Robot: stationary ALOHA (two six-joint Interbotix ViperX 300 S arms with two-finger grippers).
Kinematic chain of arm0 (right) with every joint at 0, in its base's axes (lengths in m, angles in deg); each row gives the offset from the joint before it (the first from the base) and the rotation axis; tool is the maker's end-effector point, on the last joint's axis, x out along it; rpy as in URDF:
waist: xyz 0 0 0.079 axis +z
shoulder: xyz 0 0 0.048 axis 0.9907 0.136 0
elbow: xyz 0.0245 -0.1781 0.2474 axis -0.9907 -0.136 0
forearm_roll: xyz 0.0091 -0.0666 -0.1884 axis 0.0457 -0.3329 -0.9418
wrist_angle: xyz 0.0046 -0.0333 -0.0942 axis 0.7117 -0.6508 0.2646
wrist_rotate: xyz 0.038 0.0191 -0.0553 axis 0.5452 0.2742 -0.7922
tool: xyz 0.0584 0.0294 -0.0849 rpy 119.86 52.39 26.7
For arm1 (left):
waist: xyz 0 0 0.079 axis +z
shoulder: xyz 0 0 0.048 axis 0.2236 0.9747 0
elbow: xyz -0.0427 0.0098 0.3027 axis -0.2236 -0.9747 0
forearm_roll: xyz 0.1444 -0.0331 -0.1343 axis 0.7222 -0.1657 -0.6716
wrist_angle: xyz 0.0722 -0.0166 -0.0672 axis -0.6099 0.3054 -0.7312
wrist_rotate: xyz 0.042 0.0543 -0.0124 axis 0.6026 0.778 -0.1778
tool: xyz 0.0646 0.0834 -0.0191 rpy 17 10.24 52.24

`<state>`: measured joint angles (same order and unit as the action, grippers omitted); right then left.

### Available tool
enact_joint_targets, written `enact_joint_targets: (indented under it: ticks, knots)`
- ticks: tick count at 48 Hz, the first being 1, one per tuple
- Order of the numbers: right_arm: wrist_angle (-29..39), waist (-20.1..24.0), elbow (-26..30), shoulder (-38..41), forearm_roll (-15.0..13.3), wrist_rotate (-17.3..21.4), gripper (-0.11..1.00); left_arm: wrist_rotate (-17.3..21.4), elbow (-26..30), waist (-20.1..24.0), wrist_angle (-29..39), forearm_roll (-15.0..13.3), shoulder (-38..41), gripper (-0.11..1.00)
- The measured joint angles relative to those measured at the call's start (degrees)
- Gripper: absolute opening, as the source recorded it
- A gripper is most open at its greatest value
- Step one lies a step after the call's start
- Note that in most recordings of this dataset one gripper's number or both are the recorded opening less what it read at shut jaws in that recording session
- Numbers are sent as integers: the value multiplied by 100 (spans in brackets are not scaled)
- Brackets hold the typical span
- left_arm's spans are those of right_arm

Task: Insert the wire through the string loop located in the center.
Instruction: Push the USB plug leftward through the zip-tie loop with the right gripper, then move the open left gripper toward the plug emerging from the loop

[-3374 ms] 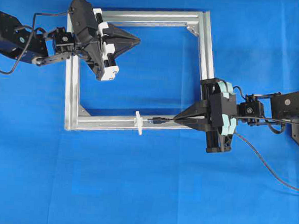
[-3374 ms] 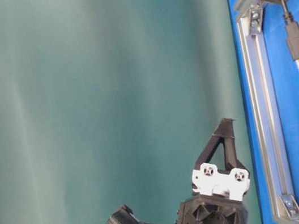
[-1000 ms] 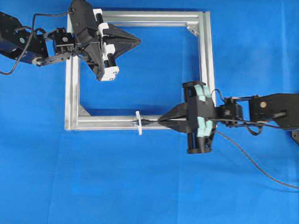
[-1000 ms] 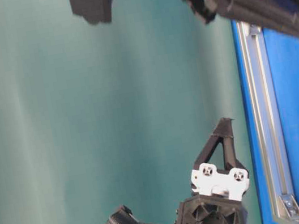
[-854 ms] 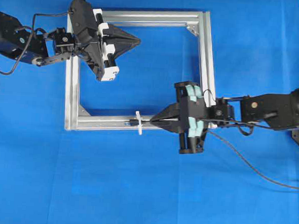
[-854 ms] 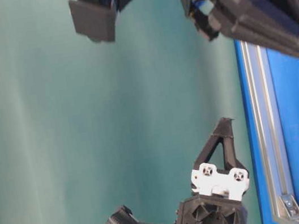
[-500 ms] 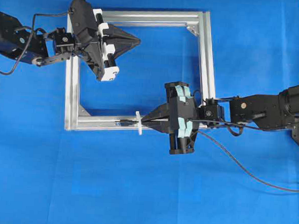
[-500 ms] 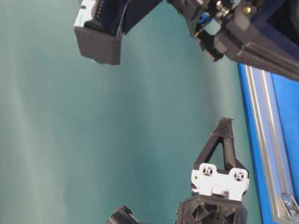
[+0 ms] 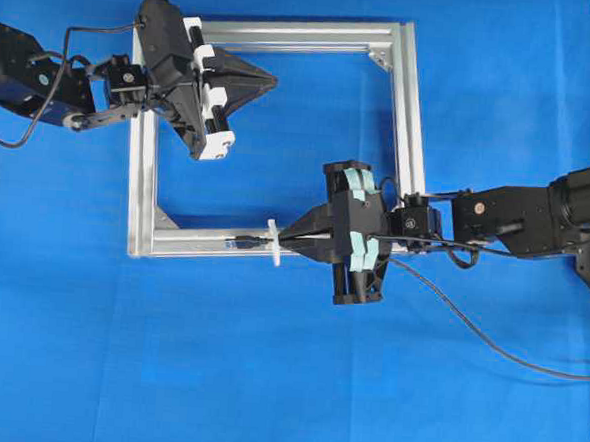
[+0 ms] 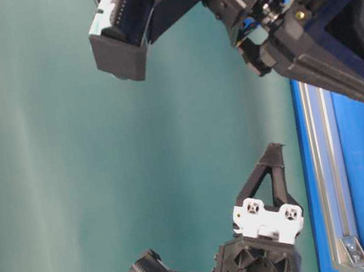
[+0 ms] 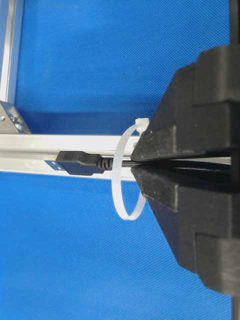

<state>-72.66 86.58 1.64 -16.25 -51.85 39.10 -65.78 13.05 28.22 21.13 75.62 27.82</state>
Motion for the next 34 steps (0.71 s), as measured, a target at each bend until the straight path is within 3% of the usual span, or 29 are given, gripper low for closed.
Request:
enact_joint_targets:
  ticks: [14,34]
  knots:
    - [-9,9,9,0,0,0,-2,-18,-97,-220,9,-9,-44,0]
    - [-9,0,9,0,0,0,-2,-501,-237,-1485,9,0,-167,0]
